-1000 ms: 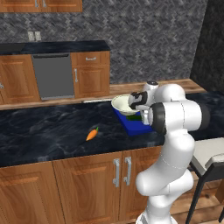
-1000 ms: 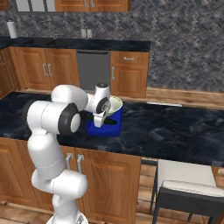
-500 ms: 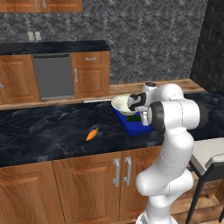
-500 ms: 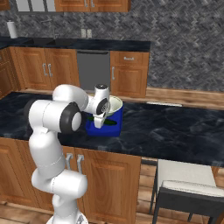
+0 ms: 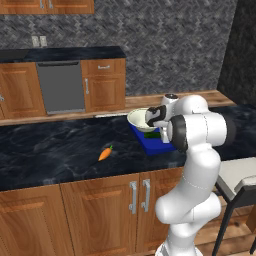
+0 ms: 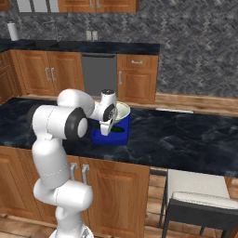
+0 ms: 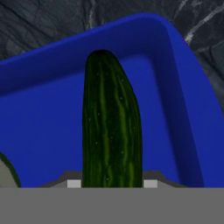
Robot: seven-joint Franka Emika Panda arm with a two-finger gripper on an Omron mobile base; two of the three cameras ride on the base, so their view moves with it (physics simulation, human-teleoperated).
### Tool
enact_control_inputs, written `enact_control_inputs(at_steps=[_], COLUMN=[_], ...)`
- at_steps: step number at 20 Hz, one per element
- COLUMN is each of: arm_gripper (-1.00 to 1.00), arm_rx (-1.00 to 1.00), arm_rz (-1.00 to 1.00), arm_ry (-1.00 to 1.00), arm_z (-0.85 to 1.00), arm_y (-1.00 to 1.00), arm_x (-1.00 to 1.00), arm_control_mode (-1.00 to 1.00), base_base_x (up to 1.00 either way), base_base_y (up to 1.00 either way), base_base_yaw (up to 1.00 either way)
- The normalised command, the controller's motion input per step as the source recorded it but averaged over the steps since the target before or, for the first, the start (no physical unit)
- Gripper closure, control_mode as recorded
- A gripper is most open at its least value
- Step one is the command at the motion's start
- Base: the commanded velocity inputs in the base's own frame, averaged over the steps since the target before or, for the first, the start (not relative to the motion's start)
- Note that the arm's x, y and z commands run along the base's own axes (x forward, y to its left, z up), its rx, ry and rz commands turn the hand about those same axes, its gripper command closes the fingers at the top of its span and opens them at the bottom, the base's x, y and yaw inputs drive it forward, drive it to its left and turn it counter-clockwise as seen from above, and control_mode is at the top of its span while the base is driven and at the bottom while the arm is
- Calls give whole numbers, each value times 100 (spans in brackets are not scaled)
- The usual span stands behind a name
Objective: Place the two vegetables and bowl onto the tray for setting up a vegetable dip station.
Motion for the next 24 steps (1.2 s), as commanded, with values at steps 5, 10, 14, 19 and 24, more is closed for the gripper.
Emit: enact_control_inputs(at_steps=[5,10,14,19,24], arm_gripper=[100,100,100,100,100], arm_rx=[-3,-3,-2,0,0], arm_rz=[2,3,2,2,1], arm_ry=[0,-2,-2,-1,-2], arm_z=[-4,-2,-2,-2,-2], arm_y=[0,0,0,0,0], arm_x=[6,5,3,1,1], arm_control_mode=[-100,-100,-100,-100,-100], base_base_x=[0,0,0,0,0], base_base_y=[0,0,0,0,0], base_base_yaw=[0,0,0,0,0])
